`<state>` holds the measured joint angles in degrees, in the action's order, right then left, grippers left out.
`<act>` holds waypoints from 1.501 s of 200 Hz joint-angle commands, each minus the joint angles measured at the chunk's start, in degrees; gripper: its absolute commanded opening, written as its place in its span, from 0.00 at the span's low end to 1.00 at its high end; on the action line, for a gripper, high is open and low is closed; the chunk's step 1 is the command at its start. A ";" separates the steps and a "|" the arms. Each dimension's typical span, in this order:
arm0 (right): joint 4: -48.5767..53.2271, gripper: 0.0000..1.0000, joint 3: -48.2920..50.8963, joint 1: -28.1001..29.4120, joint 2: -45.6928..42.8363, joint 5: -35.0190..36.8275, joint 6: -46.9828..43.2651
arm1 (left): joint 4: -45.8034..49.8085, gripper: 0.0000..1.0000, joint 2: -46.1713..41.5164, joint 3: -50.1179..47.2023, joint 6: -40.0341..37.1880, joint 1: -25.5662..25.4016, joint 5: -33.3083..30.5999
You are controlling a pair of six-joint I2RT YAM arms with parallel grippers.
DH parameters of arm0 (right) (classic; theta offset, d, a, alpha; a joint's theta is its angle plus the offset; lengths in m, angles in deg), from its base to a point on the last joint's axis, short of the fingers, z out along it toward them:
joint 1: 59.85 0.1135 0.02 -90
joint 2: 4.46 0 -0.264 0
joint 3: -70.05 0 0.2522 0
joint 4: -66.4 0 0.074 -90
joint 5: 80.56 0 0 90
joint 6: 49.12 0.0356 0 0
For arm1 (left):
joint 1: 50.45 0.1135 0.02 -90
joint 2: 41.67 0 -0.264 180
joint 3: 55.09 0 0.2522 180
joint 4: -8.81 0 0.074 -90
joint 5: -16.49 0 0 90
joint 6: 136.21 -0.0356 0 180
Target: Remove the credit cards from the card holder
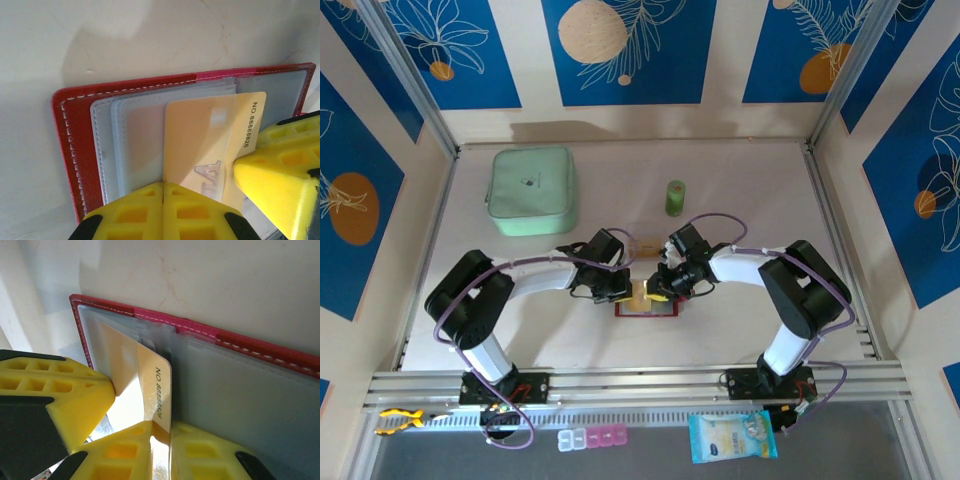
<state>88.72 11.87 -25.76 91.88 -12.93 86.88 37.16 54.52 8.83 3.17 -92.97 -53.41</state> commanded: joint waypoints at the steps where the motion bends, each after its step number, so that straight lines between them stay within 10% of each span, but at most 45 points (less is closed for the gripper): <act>1: 1.04 0.14 0.66 -0.22 -0.83 0.21 0.03 | 1.83 0.02 0.68 -1.12 -0.52 -0.40 -0.77; 205: 20.90 0.05 -7.54 -2.83 -9.59 7.18 -16.16 | 1.23 0.10 -2.65 0.11 0.36 0.10 -0.32; 300: 35.93 0.00 -20.94 -3.66 -7.49 15.59 -51.59 | 0.73 0.17 -12.40 -3.92 -0.08 3.04 -3.63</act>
<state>118.77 -5.16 -29.24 83.88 -0.67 50.25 36.98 44.88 6.90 3.35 -91.13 -55.20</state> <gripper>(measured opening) 0.063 0.162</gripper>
